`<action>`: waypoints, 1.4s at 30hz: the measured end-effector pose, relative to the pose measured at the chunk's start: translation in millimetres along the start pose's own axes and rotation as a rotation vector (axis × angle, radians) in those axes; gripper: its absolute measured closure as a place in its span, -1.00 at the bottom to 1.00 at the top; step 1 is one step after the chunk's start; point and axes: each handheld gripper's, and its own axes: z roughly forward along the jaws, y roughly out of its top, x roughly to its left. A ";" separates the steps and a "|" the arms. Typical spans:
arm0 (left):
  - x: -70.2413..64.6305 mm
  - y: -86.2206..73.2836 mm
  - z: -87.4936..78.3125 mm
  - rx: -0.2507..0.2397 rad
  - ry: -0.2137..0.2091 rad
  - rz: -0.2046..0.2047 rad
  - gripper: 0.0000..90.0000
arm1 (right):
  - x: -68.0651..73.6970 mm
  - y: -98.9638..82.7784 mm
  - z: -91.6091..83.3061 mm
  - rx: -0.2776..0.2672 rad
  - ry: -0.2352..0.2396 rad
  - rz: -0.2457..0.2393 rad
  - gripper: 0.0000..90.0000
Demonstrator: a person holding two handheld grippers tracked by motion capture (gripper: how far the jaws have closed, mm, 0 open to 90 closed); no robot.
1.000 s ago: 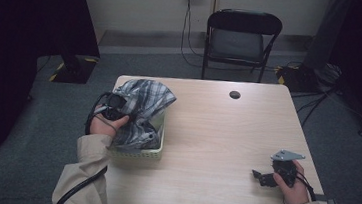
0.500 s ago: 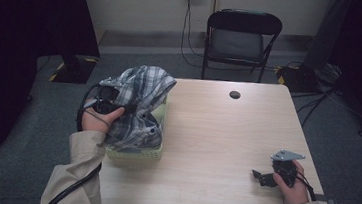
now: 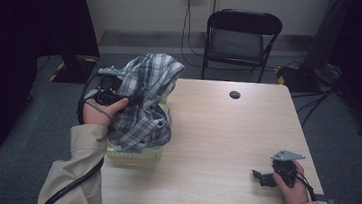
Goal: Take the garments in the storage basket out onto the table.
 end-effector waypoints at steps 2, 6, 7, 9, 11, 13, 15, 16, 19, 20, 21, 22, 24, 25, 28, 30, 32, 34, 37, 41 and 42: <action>-3.7 4.6 -0.7 -0.017 -0.009 0.002 0.54 | 0.0 0.0 0.0 0.000 0.000 0.000 -1.00; -9.1 9.7 -1.3 -0.033 -0.025 0.004 0.54 | -0.1 0.0 0.0 0.000 0.000 -0.001 -1.00; -10.4 10.7 -1.2 -0.037 -0.032 0.005 0.54 | 0.0 0.0 0.0 0.000 0.000 0.000 -1.00; -13.8 13.4 -0.8 -0.045 -0.049 0.006 0.54 | 0.0 0.0 0.0 0.000 0.000 0.000 -1.00; -18.5 16.2 0.4 -0.055 -0.061 0.016 0.54 | 0.0 0.0 0.0 0.000 0.000 0.000 -1.00; -22.2 18.4 1.7 -0.061 -0.070 0.022 0.54 | 0.0 0.0 0.0 0.000 0.000 0.000 -1.00; -26.7 20.9 3.6 -0.067 -0.083 0.029 0.54 | 0.0 0.0 0.0 0.000 0.000 0.000 -1.00; -28.7 22.0 4.6 -0.070 -0.089 0.032 0.54 | 0.0 0.0 0.0 0.000 0.000 0.000 -1.00; -34.1 24.9 7.6 -0.075 -0.109 0.038 0.54 | 0.0 0.0 0.0 0.000 0.000 0.000 -1.00; -36.2 26.0 8.9 -0.076 -0.114 0.042 0.54 | 0.0 0.0 0.0 0.000 0.000 0.000 -1.00; -38.6 27.4 10.3 -0.077 -0.120 0.048 0.54 | 0.0 0.0 0.0 0.000 0.000 0.000 -1.00; -40.0 28.1 11.2 -0.078 -0.123 0.048 0.54 | 0.0 0.0 0.0 0.000 0.000 0.000 -1.00; -43.8 30.0 14.2 -0.079 -0.135 0.056 0.54 | 0.0 0.0 0.0 0.000 0.000 -0.001 -1.00; -44.9 30.5 15.2 -0.080 -0.138 0.060 0.54 | 0.0 0.0 0.0 0.000 0.000 -0.001 -1.00; -50.3 32.5 20.3 -0.080 -0.153 0.063 0.54 | 0.0 0.0 0.0 0.000 0.000 0.000 -1.00; -53.4 33.8 23.8 -0.075 -0.162 0.071 0.54 | 0.0 0.0 0.0 0.000 0.000 0.000 -1.00; -56.8 34.8 26.8 -0.074 -0.171 0.070 0.54 | 0.0 0.0 0.0 0.000 0.000 0.000 -1.00; -60.2 36.0 30.2 -0.071 -0.179 0.075 0.54 | 0.0 0.0 0.0 0.000 0.000 0.000 -1.00; -65.3 36.8 35.6 -0.066 -0.193 0.084 0.54 | 0.1 0.0 -0.1 0.000 0.000 0.000 -1.00; -72.7 36.7 44.5 -0.058 -0.209 0.094 0.54 | 0.0 0.0 -0.1 0.000 0.000 0.000 -1.00; -74.6 36.6 46.8 -0.058 -0.214 0.095 0.54 | 0.0 0.0 -0.1 0.000 0.000 0.000 -1.00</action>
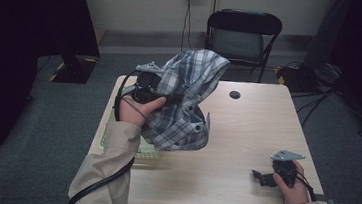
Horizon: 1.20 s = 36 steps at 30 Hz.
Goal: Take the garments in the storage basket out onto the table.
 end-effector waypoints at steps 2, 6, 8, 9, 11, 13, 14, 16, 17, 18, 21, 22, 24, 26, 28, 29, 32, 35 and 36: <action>-2.4 0.1 4.8 0.003 -0.009 0.003 0.54 | -0.1 0.0 0.0 0.000 0.000 -0.001 -1.00; -7.0 0.9 14.7 0.013 -0.024 0.012 0.54 | -0.1 0.0 0.0 0.000 0.000 -0.001 -1.00; -8.8 1.4 18.6 0.022 -0.027 0.016 0.54 | -0.1 0.0 0.0 0.000 0.000 -0.001 -1.00; -9.9 1.5 20.8 0.023 -0.029 0.016 0.54 | -0.1 0.0 0.1 -0.001 0.000 -0.002 -1.00; -11.5 1.2 25.2 0.028 -0.034 0.015 0.54 | -0.1 0.0 0.1 -0.001 0.000 -0.002 -1.00; -12.8 0.2 30.2 0.034 -0.041 0.017 0.54 | -0.1 0.0 0.1 -0.001 0.000 -0.002 -1.00; -13.4 -0.5 32.5 0.039 -0.043 0.016 0.54 | -0.1 0.0 0.0 -0.001 0.000 -0.002 -1.00; -15.3 -2.0 37.8 0.055 -0.040 0.020 0.54 | -0.1 0.0 0.0 -0.001 0.000 -0.001 -1.00; -16.1 -2.7 40.7 0.066 -0.040 0.022 0.54 | -0.1 0.0 0.0 -0.001 0.000 -0.001 -1.00; -16.8 -3.5 43.6 0.075 -0.041 0.021 0.54 | -0.1 0.0 0.0 -0.001 0.000 -0.001 -1.00; -18.8 -5.6 51.5 0.091 -0.050 0.023 0.54 | -0.1 0.0 0.0 -0.001 0.000 -0.001 -1.00; -19.3 -6.4 54.5 0.096 -0.052 0.023 0.54 | -0.1 0.0 0.0 -0.001 0.000 -0.002 -1.00; -21.0 -8.0 61.1 0.103 -0.060 0.023 0.54 | -0.1 0.0 0.0 -0.001 0.000 -0.001 -1.00; -22.1 -8.9 65.9 0.110 -0.064 0.026 0.54 | -0.1 0.0 0.0 -0.001 0.000 -0.001 -1.00; -23.6 -9.7 71.0 0.113 -0.068 0.025 0.54 | -0.1 0.0 0.0 -0.001 0.000 -0.001 -1.00; -24.5 -10.2 74.0 0.117 -0.069 0.025 0.54 | -0.1 0.0 0.0 -0.001 0.000 -0.001 -1.00; -26.6 -11.1 81.1 0.132 -0.064 0.029 0.54 | -0.1 0.0 0.0 -0.001 0.000 -0.001 -1.00; -28.1 -12.9 88.4 0.140 -0.064 0.031 0.54 | -0.1 0.0 0.0 -0.001 0.000 -0.002 -1.00; -28.4 -13.7 90.5 0.142 -0.065 0.032 0.54 | -0.1 0.0 0.0 0.000 0.000 -0.001 -1.00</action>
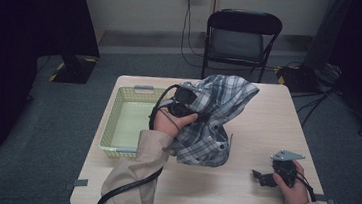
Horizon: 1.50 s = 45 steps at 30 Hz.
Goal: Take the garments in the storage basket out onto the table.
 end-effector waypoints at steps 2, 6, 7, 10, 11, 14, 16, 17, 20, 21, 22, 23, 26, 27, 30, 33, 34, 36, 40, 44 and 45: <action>-0.6 -0.5 4.2 0.008 0.000 -0.001 0.54 | -0.1 0.0 0.0 -0.001 0.000 -0.001 -1.00; -1.6 -1.4 13.5 0.038 0.006 0.014 0.54 | 0.0 0.0 0.0 0.000 0.000 0.000 -1.00; -1.7 -1.5 15.3 0.045 0.008 0.017 0.54 | 0.0 0.0 0.0 0.000 0.000 0.000 -1.00; -3.1 -2.0 21.2 0.054 0.007 0.018 0.54 | 0.0 0.0 0.0 0.000 0.000 0.000 -1.00; -3.2 -1.9 22.6 0.056 0.006 0.022 0.54 | 0.0 0.0 0.0 0.000 0.000 -0.001 -1.00; -4.3 -2.1 29.0 0.060 0.006 0.022 0.54 | 0.0 0.0 0.0 0.000 0.000 0.000 -1.00; -4.6 -2.1 32.7 0.067 0.004 0.025 0.54 | 0.1 0.0 0.0 0.000 0.000 0.001 -1.00; -4.9 -2.3 34.3 0.070 0.003 0.026 0.54 | 0.0 0.0 0.0 0.000 0.000 0.000 -1.00; -5.8 -2.7 39.4 0.077 0.006 0.025 0.54 | 0.0 0.0 0.0 0.000 0.000 0.000 -1.00; -5.8 -2.8 41.1 0.081 0.004 0.027 0.54 | 0.0 0.0 0.0 0.001 0.000 0.000 -1.00; -5.5 -2.9 43.2 0.088 0.004 0.029 0.54 | 0.0 0.0 0.0 0.000 0.000 0.000 -1.00; -6.0 -3.2 45.1 0.090 0.007 0.024 0.54 | 0.0 0.0 0.0 0.000 0.000 0.000 -1.00; -6.7 -3.3 50.9 0.103 0.007 0.031 0.54 | 0.0 0.0 0.0 0.000 0.000 0.000 -1.00; -6.8 -3.4 52.8 0.106 0.004 0.030 0.54 | 0.0 0.0 0.0 0.000 0.000 0.000 -1.00; -7.8 -3.8 59.3 0.113 -0.001 0.030 0.54 | 0.1 0.0 0.0 0.000 0.001 0.001 -1.00; -7.7 -4.9 65.6 0.122 -0.015 0.029 0.54 | 0.0 0.0 -0.1 0.001 0.001 -0.001 -1.00; -7.7 -5.3 67.8 0.124 -0.017 0.030 0.54 | 0.0 0.0 -0.1 0.001 0.000 0.000 -1.00; -7.9 -6.0 72.2 0.134 -0.017 0.032 0.54 | 0.0 0.0 -0.1 0.001 0.000 0.000 -1.00; -8.0 -6.8 80.0 0.148 -0.021 0.030 0.54 | 0.0 0.0 -0.1 0.001 0.000 0.000 -1.00; -7.5 -7.4 87.6 0.168 -0.027 0.030 0.54 | 0.0 0.0 -0.1 0.001 0.001 0.000 -1.00; -7.5 -7.9 90.4 0.173 -0.026 0.027 0.54 | 0.0 0.0 -0.1 0.001 0.001 0.000 -1.00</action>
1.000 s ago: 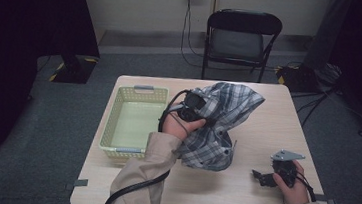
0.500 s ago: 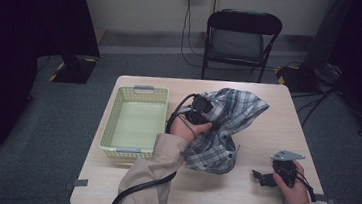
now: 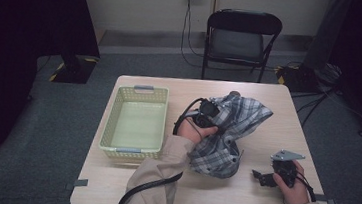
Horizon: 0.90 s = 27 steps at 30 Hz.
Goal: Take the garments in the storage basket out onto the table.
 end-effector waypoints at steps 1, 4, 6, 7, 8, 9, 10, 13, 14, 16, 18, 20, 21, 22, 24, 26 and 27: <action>0.5 0.2 1.9 0.009 0.001 0.001 0.54 | 0.0 0.0 0.0 0.000 0.000 0.000 -1.00; 2.7 0.0 7.0 0.021 -0.003 -0.008 0.54 | 0.0 0.0 0.0 0.000 -0.001 0.000 -1.00; 5.0 -1.3 11.5 0.029 -0.001 -0.016 0.53 | 0.0 0.0 0.0 0.000 0.000 0.000 -1.00; 6.2 -2.0 13.4 0.034 0.000 -0.019 0.53 | 0.0 0.0 0.0 0.000 0.000 0.000 -1.00; 6.9 -2.9 15.3 0.037 0.001 -0.024 0.53 | 0.0 0.0 0.0 0.000 0.000 0.000 -1.00; 7.7 -3.7 17.2 0.040 0.004 -0.026 0.53 | -0.1 0.0 0.0 0.000 -0.001 -0.001 -1.00; 8.6 -4.4 18.7 0.047 0.004 -0.026 0.53 | 0.0 0.0 0.0 0.000 0.000 0.000 -1.00; 10.2 -6.4 23.8 0.066 0.009 -0.031 0.53 | 0.0 0.0 0.0 0.000 0.000 0.000 -1.00; 10.8 -6.8 25.7 0.072 0.011 -0.032 0.53 | 0.0 0.0 0.0 0.000 0.000 0.000 -1.00; 11.8 -7.8 29.5 0.083 0.008 -0.036 0.53 | -0.1 0.0 0.0 0.000 -0.001 -0.001 -1.00; 12.8 -8.2 32.8 0.093 0.008 -0.038 0.53 | -0.1 0.0 0.0 0.000 0.000 0.000 -1.00; 13.5 -8.2 36.2 0.099 0.009 -0.038 0.53 | 0.0 0.0 0.0 0.000 -0.001 0.000 -1.00; 14.1 -7.9 37.6 0.102 0.010 -0.039 0.53 | 0.0 0.0 0.0 0.001 0.000 0.001 -1.00; 14.6 -7.6 39.2 0.104 0.009 -0.041 0.53 | 0.0 0.0 0.0 0.001 0.000 0.001 -1.00; 15.1 -6.6 41.8 0.111 0.011 -0.037 0.53 | 0.0 0.0 0.0 0.001 0.000 0.001 -1.00; 15.1 -5.5 44.3 0.117 0.011 -0.036 0.52 | 0.0 0.0 0.0 0.000 0.000 0.001 -1.00; 14.9 -4.9 45.4 0.124 0.014 -0.032 0.52 | 0.1 0.0 0.0 0.001 0.000 0.001 -1.00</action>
